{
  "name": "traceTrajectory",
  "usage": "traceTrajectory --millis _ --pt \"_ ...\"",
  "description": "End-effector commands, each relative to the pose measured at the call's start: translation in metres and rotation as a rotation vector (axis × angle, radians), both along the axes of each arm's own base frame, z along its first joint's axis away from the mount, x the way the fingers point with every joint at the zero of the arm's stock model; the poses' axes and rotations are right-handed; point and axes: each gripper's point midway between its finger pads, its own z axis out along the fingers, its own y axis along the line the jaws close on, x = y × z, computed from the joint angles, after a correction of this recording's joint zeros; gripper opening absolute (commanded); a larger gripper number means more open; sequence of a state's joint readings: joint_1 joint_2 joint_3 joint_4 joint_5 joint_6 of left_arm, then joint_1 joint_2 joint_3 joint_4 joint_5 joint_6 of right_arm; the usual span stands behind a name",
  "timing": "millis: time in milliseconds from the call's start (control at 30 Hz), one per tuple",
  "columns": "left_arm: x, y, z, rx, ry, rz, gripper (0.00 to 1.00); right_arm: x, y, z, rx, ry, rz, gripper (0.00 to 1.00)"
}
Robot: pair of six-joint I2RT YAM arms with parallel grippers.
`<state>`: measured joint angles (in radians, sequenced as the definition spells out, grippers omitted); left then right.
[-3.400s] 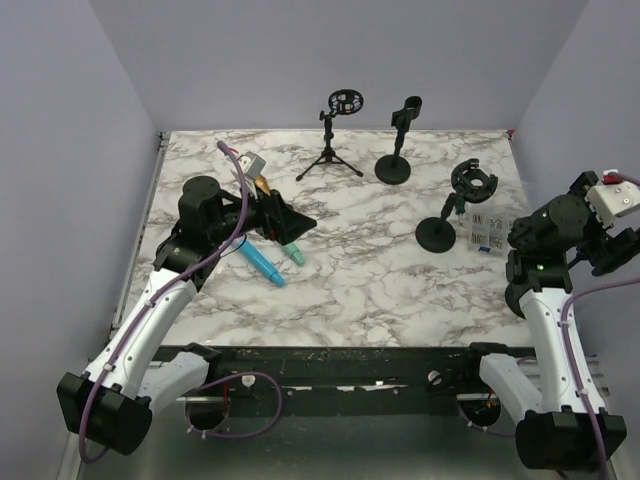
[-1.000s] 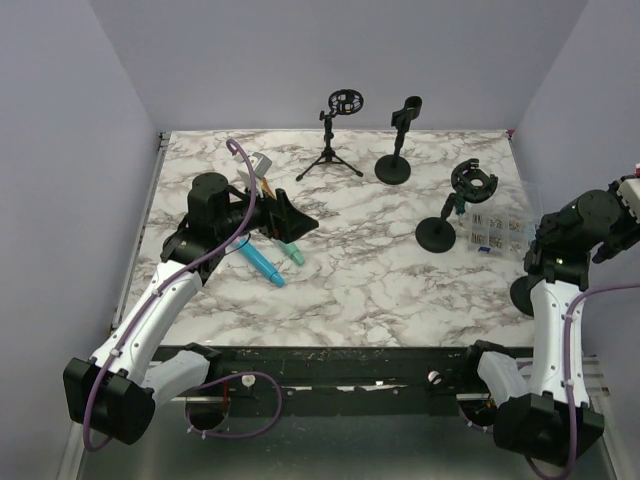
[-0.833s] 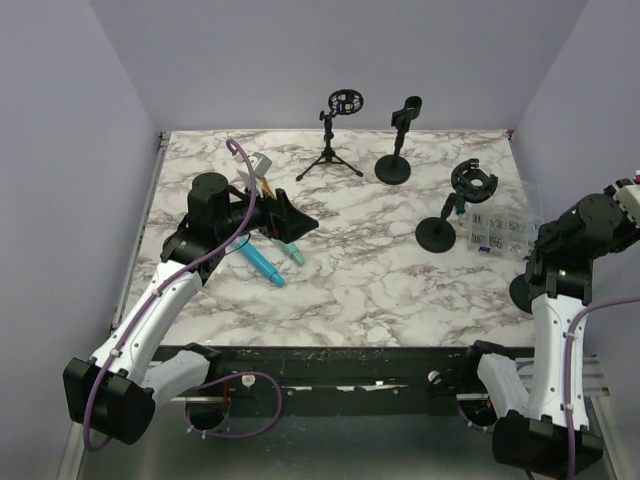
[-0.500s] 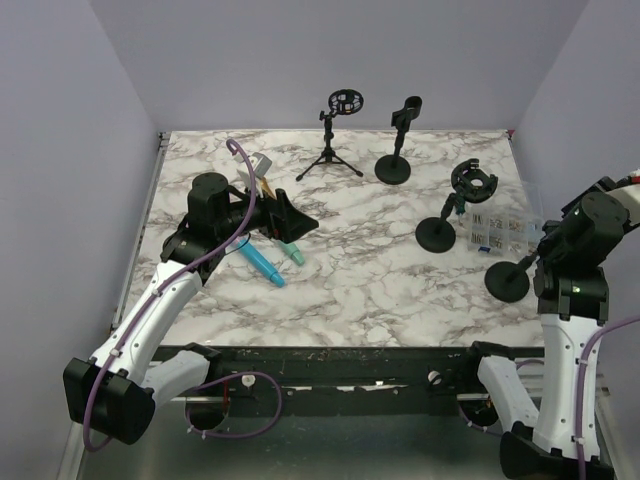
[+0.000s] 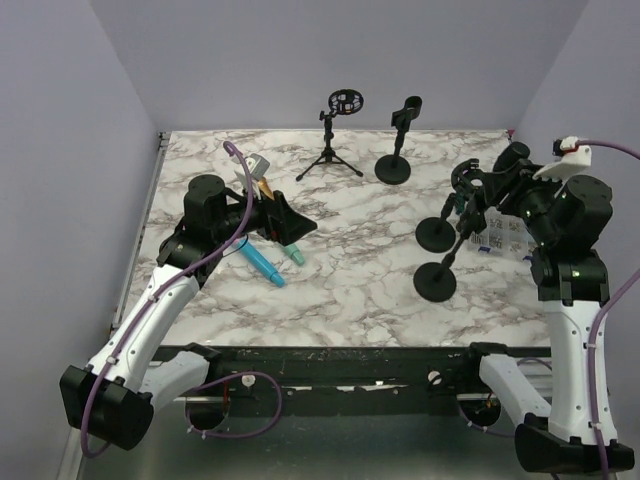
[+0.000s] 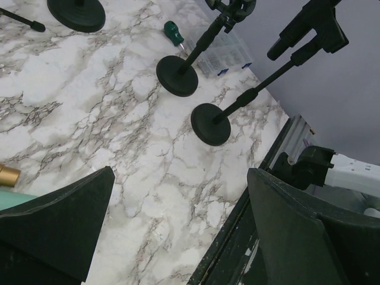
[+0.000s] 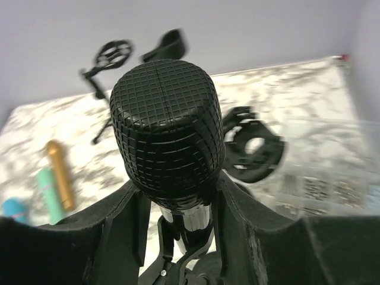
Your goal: Remove the microphone from the stand
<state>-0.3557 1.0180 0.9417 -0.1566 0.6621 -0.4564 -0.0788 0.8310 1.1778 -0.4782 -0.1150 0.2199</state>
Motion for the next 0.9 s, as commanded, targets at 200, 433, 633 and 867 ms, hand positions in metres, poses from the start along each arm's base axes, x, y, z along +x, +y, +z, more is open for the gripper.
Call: traceTrajectory --millis 200,433,633,867 --pt "-0.001 -0.009 0.01 -0.035 -0.064 -0.067 0.99 -0.007 0.106 0.026 0.132 -0.044 0.502 0.01" --pt "-0.016 -0.036 0.005 -0.01 -0.076 -0.077 0.95 0.009 0.159 0.019 0.116 -0.021 0.498 0.01" --pt "-0.033 -0.037 0.024 -0.077 -0.133 0.136 0.96 0.022 0.206 0.025 0.09 -0.037 0.369 0.01" --pt "-0.028 -0.04 0.042 -0.045 -0.256 0.353 0.99 0.028 0.218 0.023 0.02 -0.049 0.117 0.01"
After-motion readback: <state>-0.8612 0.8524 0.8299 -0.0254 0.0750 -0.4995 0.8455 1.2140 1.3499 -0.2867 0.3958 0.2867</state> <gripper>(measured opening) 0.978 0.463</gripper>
